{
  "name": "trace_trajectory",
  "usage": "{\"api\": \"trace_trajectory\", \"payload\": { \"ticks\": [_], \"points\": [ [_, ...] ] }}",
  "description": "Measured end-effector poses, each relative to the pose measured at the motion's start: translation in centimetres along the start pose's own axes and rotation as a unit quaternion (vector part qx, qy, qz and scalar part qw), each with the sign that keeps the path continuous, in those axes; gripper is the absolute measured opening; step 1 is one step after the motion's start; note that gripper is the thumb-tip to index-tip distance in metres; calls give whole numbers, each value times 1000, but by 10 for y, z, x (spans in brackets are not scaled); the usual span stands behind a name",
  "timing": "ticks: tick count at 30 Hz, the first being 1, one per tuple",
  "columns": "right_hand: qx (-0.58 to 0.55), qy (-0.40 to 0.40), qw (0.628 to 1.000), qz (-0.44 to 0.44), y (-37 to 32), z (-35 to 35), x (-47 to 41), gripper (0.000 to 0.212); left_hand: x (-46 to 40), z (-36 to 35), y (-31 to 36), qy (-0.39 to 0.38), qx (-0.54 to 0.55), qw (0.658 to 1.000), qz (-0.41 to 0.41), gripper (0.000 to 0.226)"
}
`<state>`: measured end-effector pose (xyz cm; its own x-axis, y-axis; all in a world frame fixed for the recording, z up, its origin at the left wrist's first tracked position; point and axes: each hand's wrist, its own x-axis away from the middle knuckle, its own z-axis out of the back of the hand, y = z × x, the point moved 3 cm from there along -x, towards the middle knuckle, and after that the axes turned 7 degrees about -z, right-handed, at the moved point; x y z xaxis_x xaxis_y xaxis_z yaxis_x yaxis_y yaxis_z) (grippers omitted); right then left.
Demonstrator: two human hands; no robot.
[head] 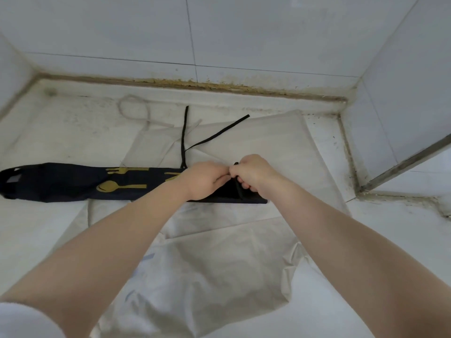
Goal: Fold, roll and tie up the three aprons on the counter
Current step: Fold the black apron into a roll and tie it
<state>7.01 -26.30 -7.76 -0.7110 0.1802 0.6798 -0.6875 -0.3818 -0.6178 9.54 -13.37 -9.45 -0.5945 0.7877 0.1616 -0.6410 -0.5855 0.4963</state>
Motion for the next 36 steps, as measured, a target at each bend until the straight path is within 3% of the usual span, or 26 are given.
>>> {"api": "trace_trajectory", "payload": {
  "ticks": [2, 6, 12, 14, 16, 18, 20, 23, 25, 28, 31, 36],
  "points": [
    [13, 11, 1000, 2, 1, -15, -3, 17, 11, 3, -10, 17, -27, 999, 14, 25],
    [33, 10, 999, -10, 2, -30, -9, 20, 25, -11, -17, -29, -4, 998, 60, 30],
    [34, -87, 989, -116, -10, -36, -12, 21, 22, -20, -9, -2, -24, 993, 117, 52],
    [28, -99, 992, -68, -9, -30, -9, 27, 20, -24, -2, -12, -67, 987, 145, 64],
    [39, -59, 997, 38, -3, -20, -8, 29, 19, -28, 3, -8, -101, 983, 153, 68],
    [81, 44, 989, 119, 3, -6, -10, 27, 18, -28, 4, -1, -116, 982, 148, 64],
    [145, 106, 976, 125, 9, 7, -16, 26, 19, -26, 1, -5, -96, 985, 144, 56],
    [242, 85, 961, 107, 15, 12, -19, 25, 24, -22, -5, 1, -9, 990, 142, 36],
    [240, 72, 962, 109, 14, 11, -19, 25, 30, -20, -9, 9, 41, 990, 137, 27],
    [228, 67, 965, 112, 6, 8, -18, 23, 36, -20, -11, 17, 62, 989, 131, 23],
    [340, 86, 926, 138, -4, -1, -15, 13, 37, -20, -13, 35, 94, 986, 134, 28],
    [405, 92, 899, 137, -29, -7, -5, 24, 40, -25, -14, 59, 91, 990, 89, 22]
  ]
}}
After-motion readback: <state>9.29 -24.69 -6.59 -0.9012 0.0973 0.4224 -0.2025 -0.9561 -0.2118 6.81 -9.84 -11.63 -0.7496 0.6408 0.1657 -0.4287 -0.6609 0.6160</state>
